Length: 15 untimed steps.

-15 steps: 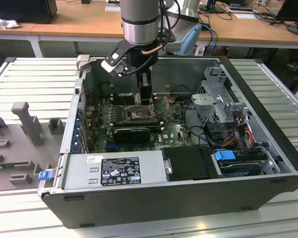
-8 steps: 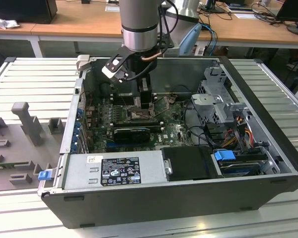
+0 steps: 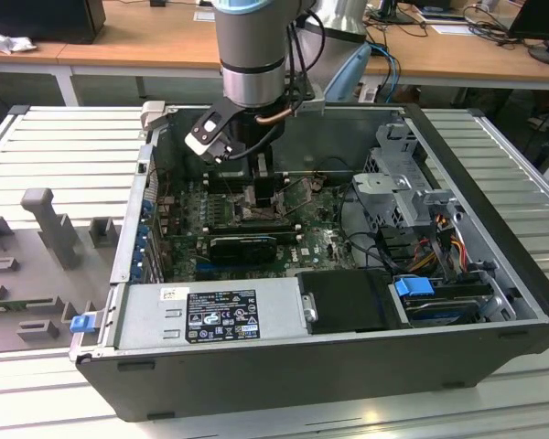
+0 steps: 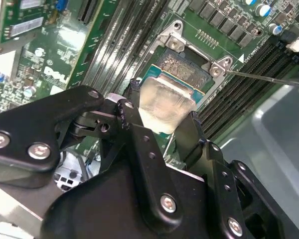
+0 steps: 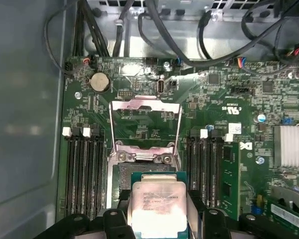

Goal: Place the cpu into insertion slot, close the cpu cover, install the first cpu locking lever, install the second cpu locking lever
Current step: 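Place the cpu into insertion slot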

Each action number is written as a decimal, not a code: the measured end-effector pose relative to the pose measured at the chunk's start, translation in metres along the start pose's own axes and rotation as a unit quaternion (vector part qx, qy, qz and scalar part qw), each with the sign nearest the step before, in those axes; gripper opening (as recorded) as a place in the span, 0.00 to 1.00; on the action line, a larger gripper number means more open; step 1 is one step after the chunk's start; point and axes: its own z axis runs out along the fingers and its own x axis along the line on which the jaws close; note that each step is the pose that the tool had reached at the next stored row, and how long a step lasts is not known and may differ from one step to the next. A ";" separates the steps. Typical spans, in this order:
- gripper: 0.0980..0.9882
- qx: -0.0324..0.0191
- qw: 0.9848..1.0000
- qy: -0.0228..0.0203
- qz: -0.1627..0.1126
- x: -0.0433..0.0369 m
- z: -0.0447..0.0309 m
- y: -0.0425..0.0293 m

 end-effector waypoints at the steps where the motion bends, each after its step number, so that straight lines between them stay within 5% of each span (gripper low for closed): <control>1: 0.48 0.000 1.000 0.000 0.000 0.0012 0.0021 -0.0005; 10: 0.48 0.001 1.000 -0.001 0.010 0.0094 0.0270 -0.0051; 15: 0.48 0.003 1.000 -0.002 0.014 0.0115 0.0316 -0.0055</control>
